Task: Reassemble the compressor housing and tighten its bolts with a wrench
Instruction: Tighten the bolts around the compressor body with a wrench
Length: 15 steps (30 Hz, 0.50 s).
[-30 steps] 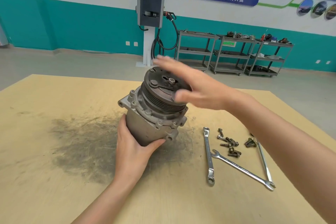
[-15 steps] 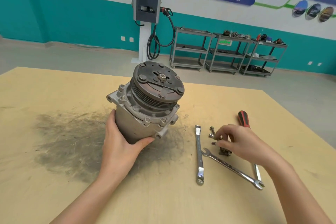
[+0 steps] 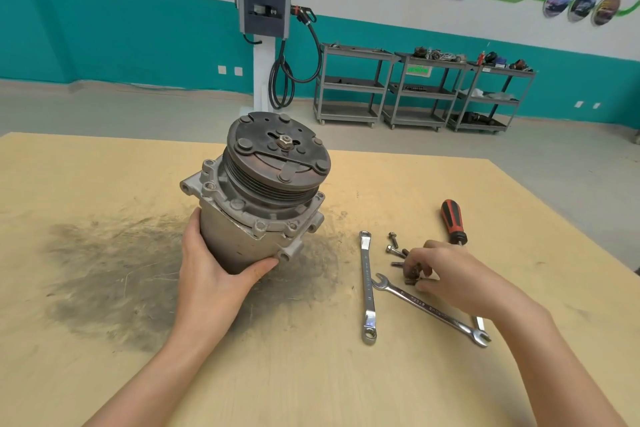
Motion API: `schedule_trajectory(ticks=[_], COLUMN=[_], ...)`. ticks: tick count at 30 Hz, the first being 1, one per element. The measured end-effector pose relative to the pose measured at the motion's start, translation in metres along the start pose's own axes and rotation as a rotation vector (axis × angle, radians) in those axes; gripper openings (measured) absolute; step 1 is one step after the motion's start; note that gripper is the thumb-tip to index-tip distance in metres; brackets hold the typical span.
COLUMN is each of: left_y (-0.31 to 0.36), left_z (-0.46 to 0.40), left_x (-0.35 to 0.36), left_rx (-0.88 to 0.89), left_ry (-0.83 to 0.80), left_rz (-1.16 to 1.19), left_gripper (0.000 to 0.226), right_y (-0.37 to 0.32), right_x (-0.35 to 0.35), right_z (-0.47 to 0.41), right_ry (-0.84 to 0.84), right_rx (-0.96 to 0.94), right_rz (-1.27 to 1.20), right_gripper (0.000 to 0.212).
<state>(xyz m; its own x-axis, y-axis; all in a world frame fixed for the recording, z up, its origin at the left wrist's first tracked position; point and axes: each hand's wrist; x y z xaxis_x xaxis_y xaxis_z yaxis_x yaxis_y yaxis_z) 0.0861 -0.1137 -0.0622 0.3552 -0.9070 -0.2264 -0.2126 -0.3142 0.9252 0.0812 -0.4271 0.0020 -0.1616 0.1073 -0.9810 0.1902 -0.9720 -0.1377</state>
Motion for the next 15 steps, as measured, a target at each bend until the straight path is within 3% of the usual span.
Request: schedule_trajectory(ticks=[9, 12, 15], left_y=[-0.001, 0.0, -0.001], left_z=[0.0, 0.0, 0.001], left_x=[0.001, 0.002, 0.003], left_rx=[0.004, 0.008, 0.009], left_ry=[0.015, 0.022, 0.026], left_rz=[0.012, 0.031, 0.035], left_gripper=[0.118, 0.116, 0.115], right_y=[0.002, -0.013, -0.041], right_x=[0.012, 0.005, -0.009], right_z=[-0.005, -0.003, -0.003], right_ry=[0.166, 0.317, 0.333], right_rx=[-0.025, -0.104, -0.225], right_rz=[-0.026, -0.33, -0.594], right_gripper=[0.006, 0.014, 0.017])
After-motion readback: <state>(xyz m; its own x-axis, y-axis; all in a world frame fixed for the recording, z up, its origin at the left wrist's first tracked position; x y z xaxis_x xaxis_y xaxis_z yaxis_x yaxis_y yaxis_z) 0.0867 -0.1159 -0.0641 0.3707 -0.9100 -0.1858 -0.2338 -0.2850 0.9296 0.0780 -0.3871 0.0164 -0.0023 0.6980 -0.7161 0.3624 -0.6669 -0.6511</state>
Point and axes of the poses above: each hand's wrist, its own z-axis away from the middle knuckle, its own x-axis out of the palm, y = z × x, and after that the axes turned 3 degrees about -x, right-handed
